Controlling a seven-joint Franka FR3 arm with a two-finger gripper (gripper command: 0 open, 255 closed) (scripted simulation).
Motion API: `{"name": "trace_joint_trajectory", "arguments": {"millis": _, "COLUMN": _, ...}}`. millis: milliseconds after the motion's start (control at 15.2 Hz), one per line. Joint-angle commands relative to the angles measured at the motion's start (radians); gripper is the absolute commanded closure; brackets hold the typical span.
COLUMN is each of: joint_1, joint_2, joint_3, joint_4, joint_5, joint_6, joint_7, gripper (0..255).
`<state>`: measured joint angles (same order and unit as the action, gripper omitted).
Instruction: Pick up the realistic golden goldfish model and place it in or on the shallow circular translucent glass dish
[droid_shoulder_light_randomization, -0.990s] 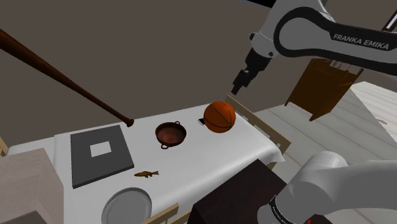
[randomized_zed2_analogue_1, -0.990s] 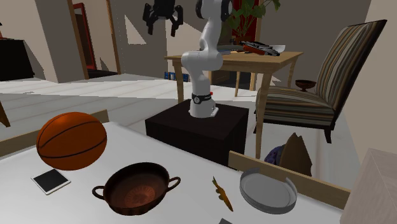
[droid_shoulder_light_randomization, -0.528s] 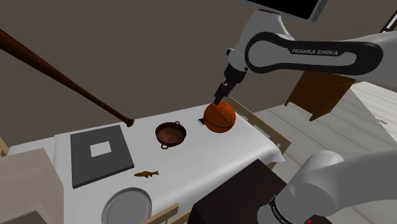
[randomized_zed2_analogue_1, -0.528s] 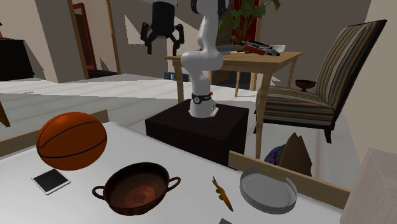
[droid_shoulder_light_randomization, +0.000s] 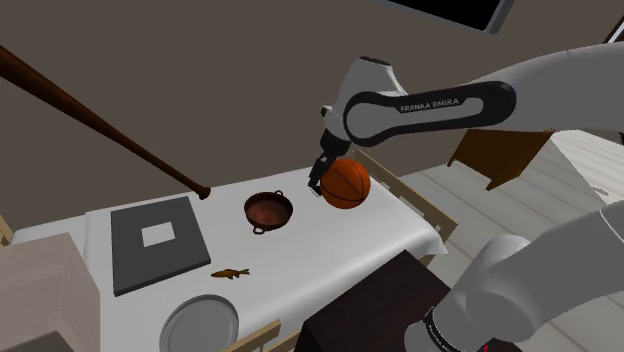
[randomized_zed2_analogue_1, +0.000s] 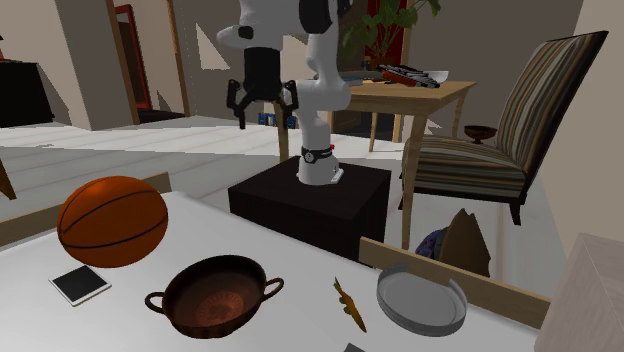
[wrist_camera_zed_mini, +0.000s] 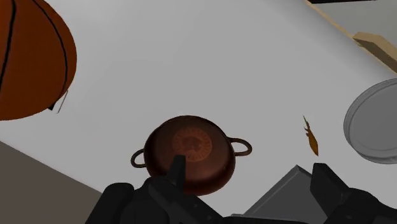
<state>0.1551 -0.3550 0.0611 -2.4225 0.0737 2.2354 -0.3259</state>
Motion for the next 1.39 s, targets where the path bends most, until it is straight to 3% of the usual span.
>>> {"name": "trace_joint_trajectory", "arguments": {"millis": 0, "joint_1": 0.015, "joint_2": 0.064, "joint_3": 0.001, "joint_4": 0.006, "joint_5": 0.015, "joint_6": 0.051, "joint_7": -0.031, "gripper": 0}}
{"name": "trace_joint_trajectory", "arguments": {"millis": 660, "joint_1": 0.084, "joint_2": 0.397, "joint_3": 0.038, "joint_4": 0.091, "joint_5": 0.096, "joint_6": 0.254, "joint_7": -0.174, "gripper": 0}}
{"name": "trace_joint_trajectory", "arguments": {"millis": 1320, "joint_1": 0.127, "joint_2": 0.736, "joint_3": 0.108, "joint_4": 0.259, "joint_5": 0.134, "joint_6": 0.379, "joint_7": -0.296, "gripper": 0}}
